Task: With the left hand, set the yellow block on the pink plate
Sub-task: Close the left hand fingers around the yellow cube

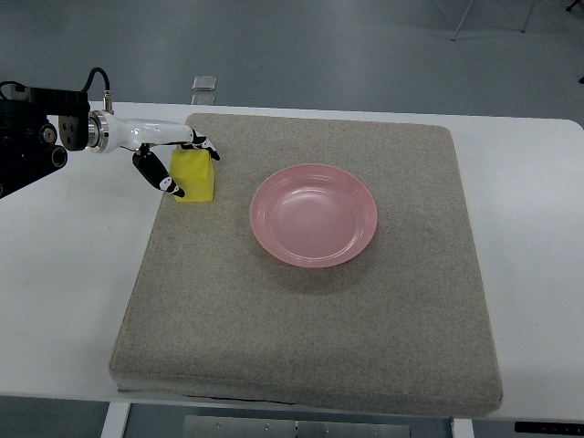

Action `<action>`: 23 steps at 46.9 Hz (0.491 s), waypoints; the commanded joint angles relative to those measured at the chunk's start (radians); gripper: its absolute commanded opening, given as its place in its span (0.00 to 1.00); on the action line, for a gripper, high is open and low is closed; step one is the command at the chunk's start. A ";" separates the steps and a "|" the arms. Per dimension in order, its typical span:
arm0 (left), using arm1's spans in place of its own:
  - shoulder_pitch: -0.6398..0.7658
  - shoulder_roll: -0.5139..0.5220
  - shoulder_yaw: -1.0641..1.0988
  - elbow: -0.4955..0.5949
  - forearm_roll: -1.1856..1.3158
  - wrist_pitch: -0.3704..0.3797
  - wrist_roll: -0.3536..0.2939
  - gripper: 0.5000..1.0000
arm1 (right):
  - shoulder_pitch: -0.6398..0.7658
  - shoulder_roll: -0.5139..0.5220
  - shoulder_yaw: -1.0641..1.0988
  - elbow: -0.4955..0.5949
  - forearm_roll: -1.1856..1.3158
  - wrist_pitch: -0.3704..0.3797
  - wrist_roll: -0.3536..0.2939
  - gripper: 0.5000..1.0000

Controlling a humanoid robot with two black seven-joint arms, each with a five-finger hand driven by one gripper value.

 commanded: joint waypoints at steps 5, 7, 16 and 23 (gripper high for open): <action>0.001 -0.006 0.000 0.003 0.000 0.003 0.002 0.42 | 0.001 0.000 0.000 0.000 0.000 0.000 0.000 0.85; 0.001 -0.009 0.000 0.004 0.000 0.008 0.002 0.41 | 0.001 0.000 0.000 0.000 0.000 0.000 0.000 0.85; 0.003 -0.014 0.003 0.007 0.000 0.020 0.003 0.00 | -0.001 0.000 0.000 0.000 0.000 0.000 0.000 0.85; 0.009 -0.014 0.002 0.007 -0.001 0.025 0.005 0.00 | -0.001 0.000 0.000 0.000 0.000 0.000 0.000 0.85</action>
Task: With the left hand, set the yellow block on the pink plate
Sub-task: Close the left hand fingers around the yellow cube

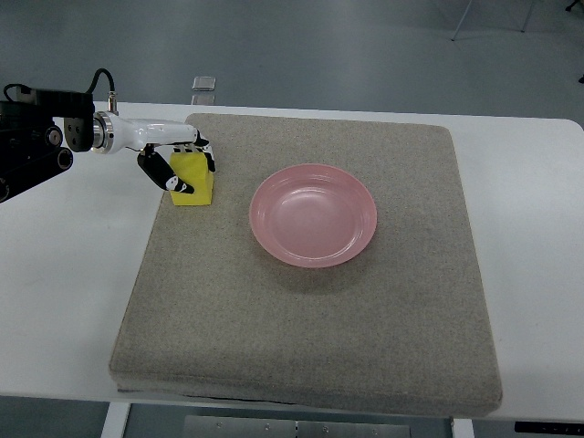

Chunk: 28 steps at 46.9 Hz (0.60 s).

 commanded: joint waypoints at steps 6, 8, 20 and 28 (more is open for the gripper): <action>0.002 0.000 -0.003 0.000 -0.006 0.003 -0.001 0.00 | 0.000 0.000 0.000 0.000 0.000 0.001 0.000 0.85; 0.002 0.000 -0.003 0.000 -0.006 0.003 -0.001 0.00 | 0.000 0.000 0.000 0.000 0.000 0.000 0.000 0.85; -0.012 0.000 -0.009 0.030 -0.018 0.006 -0.007 0.00 | 0.000 0.000 0.000 0.000 -0.001 0.000 0.000 0.85; -0.026 0.000 -0.012 0.059 -0.021 0.007 -0.010 0.00 | 0.000 0.000 0.000 0.000 0.000 0.000 0.000 0.85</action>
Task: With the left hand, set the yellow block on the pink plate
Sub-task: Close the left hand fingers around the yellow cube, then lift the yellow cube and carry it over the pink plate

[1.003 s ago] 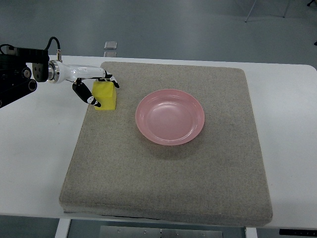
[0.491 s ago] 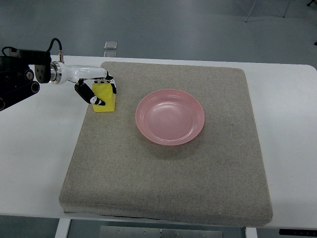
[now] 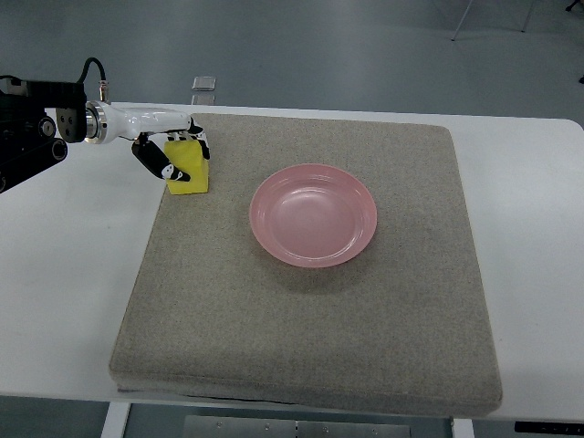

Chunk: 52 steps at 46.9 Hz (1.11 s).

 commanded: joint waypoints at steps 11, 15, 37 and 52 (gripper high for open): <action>-0.029 -0.001 -0.067 0.072 -0.003 0.001 -0.005 0.00 | 0.001 0.000 0.000 0.000 0.000 -0.001 0.000 0.85; -0.041 -0.001 -0.072 0.068 -0.003 0.001 -0.005 0.00 | -0.001 0.000 0.000 0.000 0.000 -0.001 0.000 0.85; -0.074 -0.070 -0.084 -0.049 -0.002 0.057 -0.004 0.00 | 0.001 0.000 0.000 0.000 0.000 0.001 0.000 0.85; -0.077 -0.087 -0.107 -0.242 0.015 0.060 0.005 0.00 | -0.001 0.000 0.000 -0.002 0.000 -0.001 0.000 0.85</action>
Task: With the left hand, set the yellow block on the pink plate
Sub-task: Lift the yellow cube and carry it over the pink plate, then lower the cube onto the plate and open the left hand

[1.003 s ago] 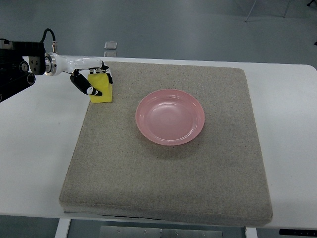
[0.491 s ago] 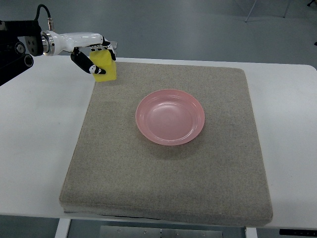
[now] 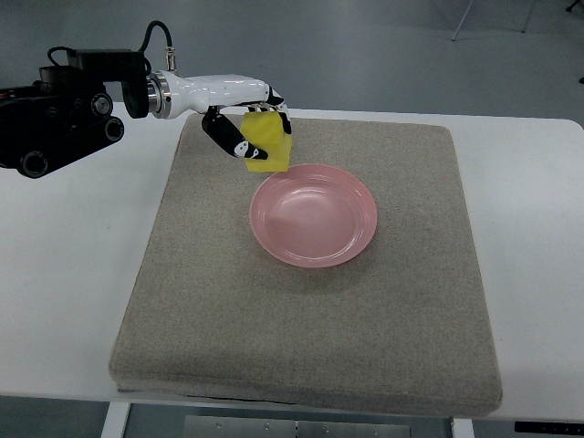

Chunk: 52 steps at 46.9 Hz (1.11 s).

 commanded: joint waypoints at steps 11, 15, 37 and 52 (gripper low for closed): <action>0.006 -0.043 0.003 -0.046 0.014 0.001 0.006 0.00 | -0.001 0.000 0.000 0.000 0.000 0.001 0.000 0.85; 0.011 -0.059 0.009 -0.035 0.014 -0.001 0.006 0.00 | 0.001 0.000 0.000 0.000 0.000 -0.001 0.000 0.85; 0.029 -0.138 0.040 0.034 0.012 -0.045 0.006 0.00 | 0.001 0.000 0.000 0.000 0.000 -0.001 0.000 0.85; 0.040 -0.138 0.055 0.040 0.014 -0.079 0.006 0.00 | 0.001 0.000 0.000 0.000 0.000 -0.001 0.000 0.85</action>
